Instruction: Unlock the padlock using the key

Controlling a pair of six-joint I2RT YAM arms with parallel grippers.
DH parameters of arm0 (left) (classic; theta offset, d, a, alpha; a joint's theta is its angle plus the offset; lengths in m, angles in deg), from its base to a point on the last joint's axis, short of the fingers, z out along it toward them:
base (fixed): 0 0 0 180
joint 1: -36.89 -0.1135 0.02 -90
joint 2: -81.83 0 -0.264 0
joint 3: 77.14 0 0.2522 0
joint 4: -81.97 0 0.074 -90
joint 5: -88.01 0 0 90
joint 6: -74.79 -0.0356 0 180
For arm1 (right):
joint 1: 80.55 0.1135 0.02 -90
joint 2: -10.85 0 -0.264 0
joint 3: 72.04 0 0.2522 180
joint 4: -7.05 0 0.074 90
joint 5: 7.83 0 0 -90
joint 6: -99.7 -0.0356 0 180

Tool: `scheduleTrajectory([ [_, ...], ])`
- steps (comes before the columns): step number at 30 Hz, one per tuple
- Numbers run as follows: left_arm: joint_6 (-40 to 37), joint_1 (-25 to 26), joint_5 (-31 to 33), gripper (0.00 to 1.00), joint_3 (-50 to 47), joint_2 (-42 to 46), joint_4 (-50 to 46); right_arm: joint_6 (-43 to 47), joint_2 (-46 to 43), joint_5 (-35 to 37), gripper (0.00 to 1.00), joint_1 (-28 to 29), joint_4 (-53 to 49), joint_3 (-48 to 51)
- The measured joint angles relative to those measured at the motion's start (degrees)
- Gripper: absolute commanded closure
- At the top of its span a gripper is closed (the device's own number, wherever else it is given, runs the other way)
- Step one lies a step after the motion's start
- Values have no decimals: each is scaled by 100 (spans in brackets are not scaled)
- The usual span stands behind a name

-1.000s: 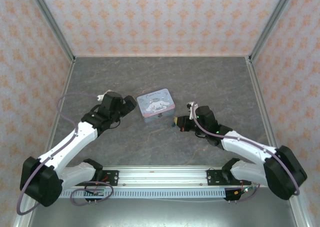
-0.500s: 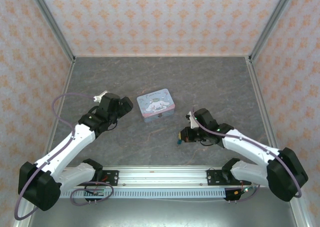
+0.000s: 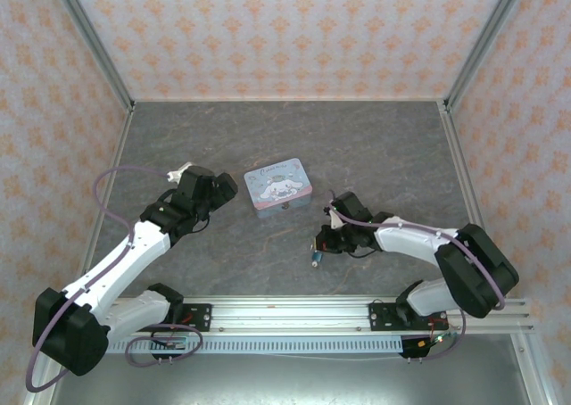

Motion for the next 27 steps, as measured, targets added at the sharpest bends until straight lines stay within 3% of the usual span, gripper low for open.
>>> scheduleTrajectory([
  [13, -11, 0, 55, 0, 0, 11, -74, 326, -120, 442, 67, 0, -363, -363],
  [21, -168, -4, 400, 0, 0, 267, -205, 942, -968, 1370, 61, -39, -1082, -901],
  [27, -400, -15, 1023, 0, -4, 470, -210, 1246, -1506, 1941, 49, -658, -1276, -1021],
])
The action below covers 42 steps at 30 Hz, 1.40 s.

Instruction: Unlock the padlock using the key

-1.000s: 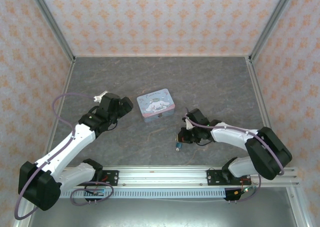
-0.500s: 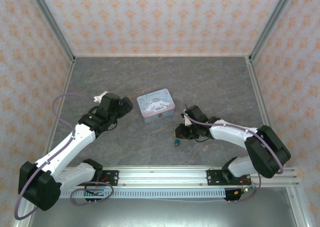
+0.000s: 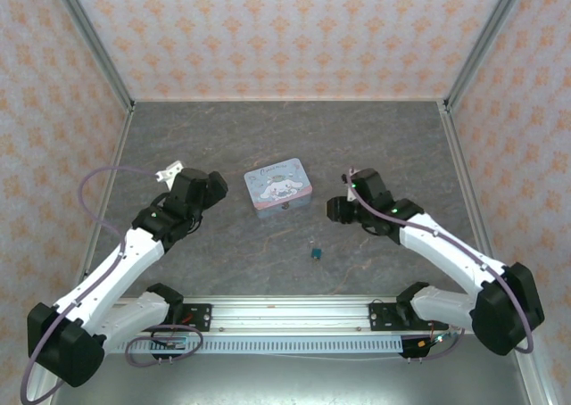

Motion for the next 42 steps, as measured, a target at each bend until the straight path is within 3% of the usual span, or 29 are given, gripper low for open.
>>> scheduleTrajectory([
  [4, -269, -26, 501, 0, 0, 114, 52, 66, -186, 302, 41, -581, -4, 0],
  [11, -1156, -63, 938, 0, -109, 323, 761, 247, -879, 822, 0, -1362, 262, 186],
  [17, -2186, -66, 1130, 0, -671, 717, 1692, 352, -1722, 1648, 1, -1840, 1001, 1045],
  [22, -2870, -175, 1342, 0, -1152, 721, 2037, 525, -1707, 2212, 1, -2297, 1755, 1668],
  [32, -3604, -625, 1475, 0, -1696, 138, 2656, 741, 564, 2380, 1, -2691, 3926, 2046],
  [42, -4072, -979, 1139, 0, -2479, -804, 4430, 1362, 1613, 1709, 1, -2787, 6581, 2354],
])
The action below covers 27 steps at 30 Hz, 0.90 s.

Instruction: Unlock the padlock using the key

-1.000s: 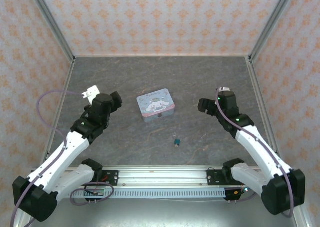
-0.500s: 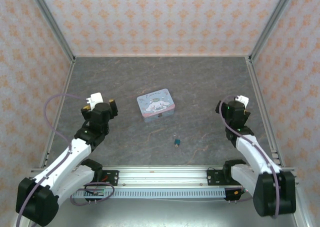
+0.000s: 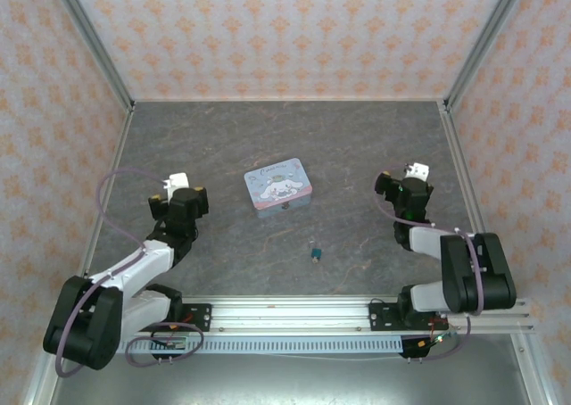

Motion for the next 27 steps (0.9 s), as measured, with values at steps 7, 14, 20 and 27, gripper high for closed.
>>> scheduleTrajectory([
  [7, -269, -256, -439, 0, -74, -535, 1340, 61, 710, -195, 1, -116, 149, -225],
  [14, -597, -334, -774, 0, -70, -1189, 2127, 59, 706, -317, 1, -155, 129, -457],
  [20, -721, -481, -907, 0, -66, -2031, 3185, 61, 706, -339, 1, -155, 105, -457],
  [27, -680, -916, -1510, 0, 422, -2315, 2798, 61, 706, -343, 1, -155, 105, -457],
])
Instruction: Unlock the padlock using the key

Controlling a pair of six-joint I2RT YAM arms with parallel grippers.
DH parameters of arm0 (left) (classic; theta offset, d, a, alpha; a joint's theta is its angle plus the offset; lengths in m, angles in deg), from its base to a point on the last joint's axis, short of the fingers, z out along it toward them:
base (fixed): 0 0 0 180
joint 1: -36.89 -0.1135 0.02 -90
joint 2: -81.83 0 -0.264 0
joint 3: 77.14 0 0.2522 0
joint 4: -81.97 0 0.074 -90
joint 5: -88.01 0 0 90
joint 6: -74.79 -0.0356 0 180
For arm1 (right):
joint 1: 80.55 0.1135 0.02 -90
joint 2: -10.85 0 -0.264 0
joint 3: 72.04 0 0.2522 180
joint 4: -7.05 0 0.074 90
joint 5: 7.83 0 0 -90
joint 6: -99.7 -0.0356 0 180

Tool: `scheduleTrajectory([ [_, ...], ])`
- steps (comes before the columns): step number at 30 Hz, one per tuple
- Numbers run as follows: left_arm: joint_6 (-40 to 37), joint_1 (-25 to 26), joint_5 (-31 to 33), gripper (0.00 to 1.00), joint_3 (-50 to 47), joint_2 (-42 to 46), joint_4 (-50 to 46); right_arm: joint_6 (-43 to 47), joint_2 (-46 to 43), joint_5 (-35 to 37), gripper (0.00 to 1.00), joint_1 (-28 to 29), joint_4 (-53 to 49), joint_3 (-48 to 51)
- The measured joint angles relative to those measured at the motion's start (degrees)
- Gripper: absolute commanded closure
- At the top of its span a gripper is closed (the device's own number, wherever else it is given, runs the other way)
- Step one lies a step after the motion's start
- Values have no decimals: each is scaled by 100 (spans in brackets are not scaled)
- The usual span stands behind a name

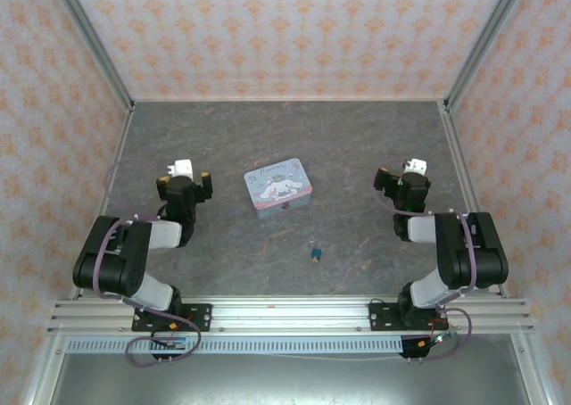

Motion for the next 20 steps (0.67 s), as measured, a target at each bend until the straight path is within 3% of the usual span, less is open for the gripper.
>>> scheduleTrajectory([
  [20, 52, -79, -315, 0, 72, 0, -140, 0, 0, -13, 1, 0, -22, 0],
])
